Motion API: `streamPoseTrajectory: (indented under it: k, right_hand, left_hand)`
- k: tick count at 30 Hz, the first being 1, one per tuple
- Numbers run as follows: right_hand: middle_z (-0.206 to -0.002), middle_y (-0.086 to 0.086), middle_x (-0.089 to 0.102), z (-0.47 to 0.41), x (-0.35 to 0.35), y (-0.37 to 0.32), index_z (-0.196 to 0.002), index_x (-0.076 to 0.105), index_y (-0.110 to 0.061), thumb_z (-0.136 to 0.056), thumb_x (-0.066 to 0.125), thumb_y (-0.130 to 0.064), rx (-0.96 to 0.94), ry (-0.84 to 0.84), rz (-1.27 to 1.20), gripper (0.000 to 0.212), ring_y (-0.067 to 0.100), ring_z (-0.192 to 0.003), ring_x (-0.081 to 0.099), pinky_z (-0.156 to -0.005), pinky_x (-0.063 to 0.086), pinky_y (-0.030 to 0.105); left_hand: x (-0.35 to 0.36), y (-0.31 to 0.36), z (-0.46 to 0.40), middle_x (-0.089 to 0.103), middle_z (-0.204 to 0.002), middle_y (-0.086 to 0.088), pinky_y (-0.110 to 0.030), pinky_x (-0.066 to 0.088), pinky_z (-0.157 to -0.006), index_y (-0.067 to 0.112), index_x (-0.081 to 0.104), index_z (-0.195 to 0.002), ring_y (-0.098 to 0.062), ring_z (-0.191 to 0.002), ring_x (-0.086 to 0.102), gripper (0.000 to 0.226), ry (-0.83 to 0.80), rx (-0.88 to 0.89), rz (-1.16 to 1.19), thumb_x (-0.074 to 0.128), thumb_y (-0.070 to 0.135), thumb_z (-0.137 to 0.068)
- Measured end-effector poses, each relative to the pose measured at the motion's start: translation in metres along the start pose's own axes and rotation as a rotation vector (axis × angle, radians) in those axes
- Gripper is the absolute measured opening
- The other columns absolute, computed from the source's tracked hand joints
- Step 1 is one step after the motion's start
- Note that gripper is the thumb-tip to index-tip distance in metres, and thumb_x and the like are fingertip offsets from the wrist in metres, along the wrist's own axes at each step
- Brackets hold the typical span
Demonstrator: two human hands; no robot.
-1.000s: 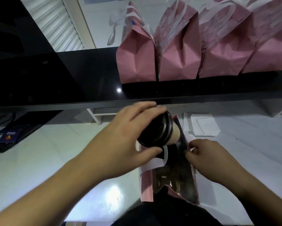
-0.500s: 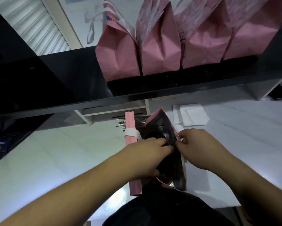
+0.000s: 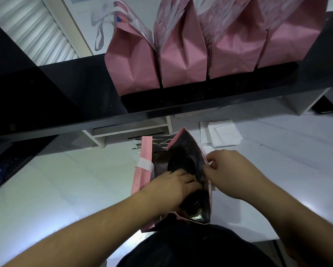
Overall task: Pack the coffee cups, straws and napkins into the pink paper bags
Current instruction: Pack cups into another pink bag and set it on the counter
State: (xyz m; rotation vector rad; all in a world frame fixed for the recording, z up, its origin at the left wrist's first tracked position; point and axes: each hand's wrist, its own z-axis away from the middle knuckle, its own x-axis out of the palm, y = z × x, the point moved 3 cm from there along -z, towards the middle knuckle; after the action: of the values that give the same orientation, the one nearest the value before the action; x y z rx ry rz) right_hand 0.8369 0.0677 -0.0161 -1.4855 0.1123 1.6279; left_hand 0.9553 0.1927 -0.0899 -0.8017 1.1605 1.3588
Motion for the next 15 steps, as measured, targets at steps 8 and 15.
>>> streamPoseTrajectory:
  k: [8, 15]
  right_hand:
    - [-0.052, -0.004, 0.054, 0.0, 0.0, -0.002, -0.065, 0.054, -0.025, -0.097, 0.053, -0.027, 0.003, -0.007, -0.001, 0.032, 0.012, -0.053, 0.055, -0.046, 0.03, 0.022]
    - [-0.042, -0.008, 0.049, 0.0, 0.003, 0.0, -0.064, 0.051, -0.027, -0.096, 0.054, -0.026, 0.019, -0.021, -0.009, 0.032, 0.009, -0.046, 0.048, -0.045, 0.028, 0.019]
  left_hand:
    - [0.004, -0.012, 0.009, 0.05, -0.148, 0.0, -0.038, 0.052, -0.103, 0.027, 0.047, -0.153, -0.024, -0.13, 0.048, 0.08, -0.019, 0.024, 0.067, 0.083, 0.03, -0.082]
    - [0.014, -0.002, 0.003, 0.058, -0.135, -0.003, -0.046, 0.055, -0.091, 0.023, 0.054, -0.147, -0.029, -0.111, 0.056, 0.059, 0.026, 0.129, 0.039, 0.073, 0.016, -0.092]
